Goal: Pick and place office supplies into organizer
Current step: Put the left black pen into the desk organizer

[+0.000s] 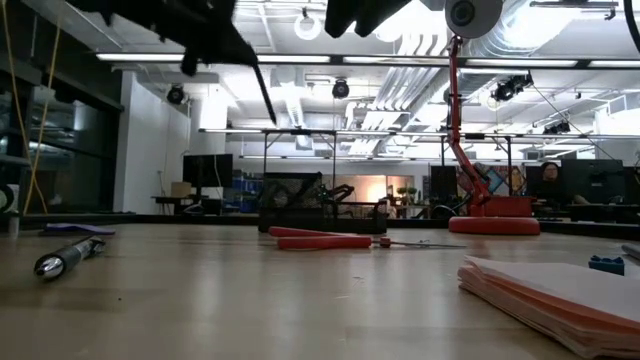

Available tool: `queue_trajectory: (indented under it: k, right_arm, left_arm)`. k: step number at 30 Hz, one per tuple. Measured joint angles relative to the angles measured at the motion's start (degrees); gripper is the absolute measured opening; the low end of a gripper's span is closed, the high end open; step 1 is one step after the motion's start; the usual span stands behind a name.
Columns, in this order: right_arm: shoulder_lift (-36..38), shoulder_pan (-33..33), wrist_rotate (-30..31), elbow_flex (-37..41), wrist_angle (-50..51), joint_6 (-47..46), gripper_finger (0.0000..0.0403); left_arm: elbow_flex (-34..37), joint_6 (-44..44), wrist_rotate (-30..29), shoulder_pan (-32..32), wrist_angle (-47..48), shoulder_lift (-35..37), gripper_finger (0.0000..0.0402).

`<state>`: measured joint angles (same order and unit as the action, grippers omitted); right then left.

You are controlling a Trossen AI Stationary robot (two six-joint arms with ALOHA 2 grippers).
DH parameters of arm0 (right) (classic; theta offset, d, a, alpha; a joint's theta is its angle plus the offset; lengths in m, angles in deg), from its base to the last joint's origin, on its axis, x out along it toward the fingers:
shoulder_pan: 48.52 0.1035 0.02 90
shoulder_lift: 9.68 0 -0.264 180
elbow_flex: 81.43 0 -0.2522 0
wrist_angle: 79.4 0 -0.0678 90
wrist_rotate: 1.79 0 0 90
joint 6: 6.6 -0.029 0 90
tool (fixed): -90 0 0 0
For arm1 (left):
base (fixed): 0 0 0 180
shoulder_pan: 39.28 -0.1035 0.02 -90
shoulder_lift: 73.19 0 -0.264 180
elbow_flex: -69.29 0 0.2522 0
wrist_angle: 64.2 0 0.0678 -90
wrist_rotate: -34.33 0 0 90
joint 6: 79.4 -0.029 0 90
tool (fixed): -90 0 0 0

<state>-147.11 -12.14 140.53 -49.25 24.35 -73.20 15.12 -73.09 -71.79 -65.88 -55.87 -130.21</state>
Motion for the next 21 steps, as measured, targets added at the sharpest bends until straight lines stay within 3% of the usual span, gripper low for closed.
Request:
queue_trajectory:
  k: [10, 21]
  right_arm:
    - [0.0, 0.0, -1.57, 0.0, 0.01, -1.09, 0.0158]
    - [0.0, 0.31, -1.52, 0.0, 0.04, -2.04, 0.0154]
  left_arm:
    - [-7.12, -0.49, 10.42, -9.51, -2.08, -17.64, 0.0029]
    - [-10.63, -2.84, 11.36, -9.82, -0.37, -23.33, 0.0029]
